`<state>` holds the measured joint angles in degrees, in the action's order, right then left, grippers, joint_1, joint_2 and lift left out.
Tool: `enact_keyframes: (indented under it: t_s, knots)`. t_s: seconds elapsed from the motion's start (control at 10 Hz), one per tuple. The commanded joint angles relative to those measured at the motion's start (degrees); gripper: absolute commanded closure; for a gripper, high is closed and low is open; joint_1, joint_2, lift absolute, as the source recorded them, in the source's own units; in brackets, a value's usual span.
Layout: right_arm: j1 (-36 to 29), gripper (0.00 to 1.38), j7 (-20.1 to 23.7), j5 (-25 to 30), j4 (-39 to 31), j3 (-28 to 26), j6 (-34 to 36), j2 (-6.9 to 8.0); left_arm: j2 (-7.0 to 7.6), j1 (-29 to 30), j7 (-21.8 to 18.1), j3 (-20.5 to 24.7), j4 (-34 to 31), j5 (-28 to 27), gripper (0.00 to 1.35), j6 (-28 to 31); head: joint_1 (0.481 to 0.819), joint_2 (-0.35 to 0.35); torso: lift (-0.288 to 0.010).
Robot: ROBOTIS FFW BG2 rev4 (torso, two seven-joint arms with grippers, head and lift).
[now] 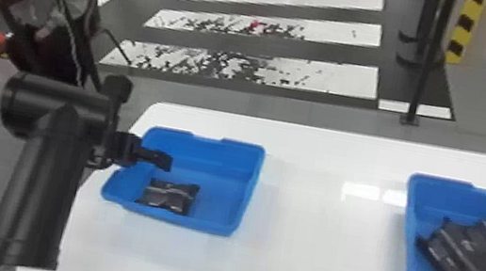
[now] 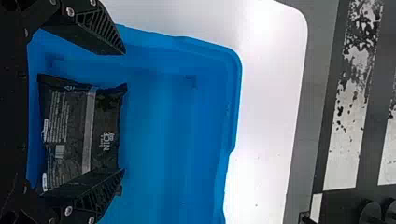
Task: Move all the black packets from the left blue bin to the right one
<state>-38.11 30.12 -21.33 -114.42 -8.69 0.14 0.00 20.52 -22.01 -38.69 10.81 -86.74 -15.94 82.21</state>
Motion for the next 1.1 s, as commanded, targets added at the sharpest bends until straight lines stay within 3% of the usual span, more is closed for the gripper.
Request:
enact_keyframes:
  t_s: [0.0, 0.5, 0.7, 0.8, 1.0]
  knots:
    - [0.1, 0.11, 0.0, -0.2, 0.2, 0.0, 0.0, 0.05, -1.01, 0.1, -0.2, -0.1, 2.4, 1.2, 0.15, -1.2, 0.695, 0.305, -0.121]
    - [0.4, 0.11, 0.0, -0.4, 0.7, 0.3, 0.1, 0.05, -2.68, 0.4, 0.0, -0.1, 6.4, 1.7, 0.17, -0.9, 0.695, 0.267, -0.121]
    - [1.0, 0.11, 0.0, -0.6, 1.4, 0.8, 0.3, 0.05, -3.2, -0.5, 0.5, 2.7, 11.7, 2.5, 0.24, -1.2, 0.695, 0.273, -0.121]
    - [1.1, 0.11, 0.0, -1.0, 1.7, 1.0, 0.3, 0.05, -3.29, -0.8, 0.6, 3.5, 14.0, 3.4, 0.48, -1.2, 0.695, 0.279, -0.121]
    - [1.0, 0.11, 0.1, -1.6, 1.9, 1.0, 0.3, 0.05, -3.38, 0.2, 1.3, 4.4, 14.8, 3.5, 1.19, -2.2, 0.695, 0.286, -0.121]
